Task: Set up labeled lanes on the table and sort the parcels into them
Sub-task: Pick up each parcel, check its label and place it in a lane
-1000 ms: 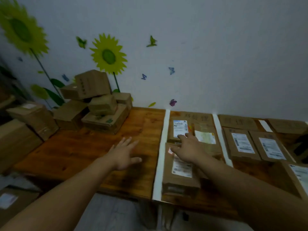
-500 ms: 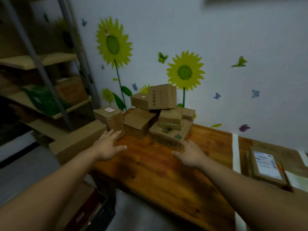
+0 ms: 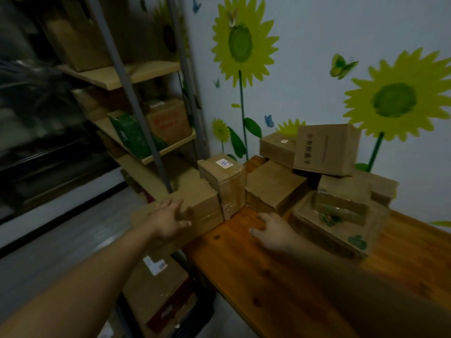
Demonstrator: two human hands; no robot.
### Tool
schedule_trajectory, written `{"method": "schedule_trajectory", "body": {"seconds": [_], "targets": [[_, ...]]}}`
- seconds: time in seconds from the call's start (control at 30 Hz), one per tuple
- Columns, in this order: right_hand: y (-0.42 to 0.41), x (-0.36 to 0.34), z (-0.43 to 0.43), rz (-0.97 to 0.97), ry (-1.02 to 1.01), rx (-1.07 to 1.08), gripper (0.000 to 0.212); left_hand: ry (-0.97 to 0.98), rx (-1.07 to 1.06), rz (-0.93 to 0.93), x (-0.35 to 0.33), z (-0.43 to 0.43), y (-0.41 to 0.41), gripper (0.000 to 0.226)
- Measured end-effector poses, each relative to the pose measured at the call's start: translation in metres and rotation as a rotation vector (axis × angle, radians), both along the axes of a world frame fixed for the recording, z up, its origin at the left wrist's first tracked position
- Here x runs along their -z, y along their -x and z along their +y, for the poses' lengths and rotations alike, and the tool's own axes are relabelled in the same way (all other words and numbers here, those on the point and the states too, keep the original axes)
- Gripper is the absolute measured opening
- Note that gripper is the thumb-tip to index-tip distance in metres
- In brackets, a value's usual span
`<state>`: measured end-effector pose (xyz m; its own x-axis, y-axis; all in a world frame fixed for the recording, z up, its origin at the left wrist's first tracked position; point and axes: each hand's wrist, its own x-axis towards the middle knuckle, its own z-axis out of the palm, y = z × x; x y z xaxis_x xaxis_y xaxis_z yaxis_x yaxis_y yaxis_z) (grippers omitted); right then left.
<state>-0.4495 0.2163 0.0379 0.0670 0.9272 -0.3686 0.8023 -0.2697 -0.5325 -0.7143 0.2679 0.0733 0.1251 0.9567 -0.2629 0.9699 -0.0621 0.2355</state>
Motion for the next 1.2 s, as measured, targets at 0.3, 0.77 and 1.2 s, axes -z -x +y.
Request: {"method": "schedule_trajectory", "body": {"seconds": [0.3,0.77,1.2], "targets": [[0.088,0.015,0.061,0.051,-0.005,-0.052,0.065,0.063,0.008,-0.03,0.016,0.081,0.054,0.08],[0.2,0.037,0.067,0.544,0.003,0.543,0.055,0.619,0.151,-0.486,0.052,0.108,0.078,0.071],[0.124,0.003,-0.062,0.422,-0.231,0.8,0.052,0.644,0.283,-0.649,0.024,0.005,-0.02,0.061]]}}
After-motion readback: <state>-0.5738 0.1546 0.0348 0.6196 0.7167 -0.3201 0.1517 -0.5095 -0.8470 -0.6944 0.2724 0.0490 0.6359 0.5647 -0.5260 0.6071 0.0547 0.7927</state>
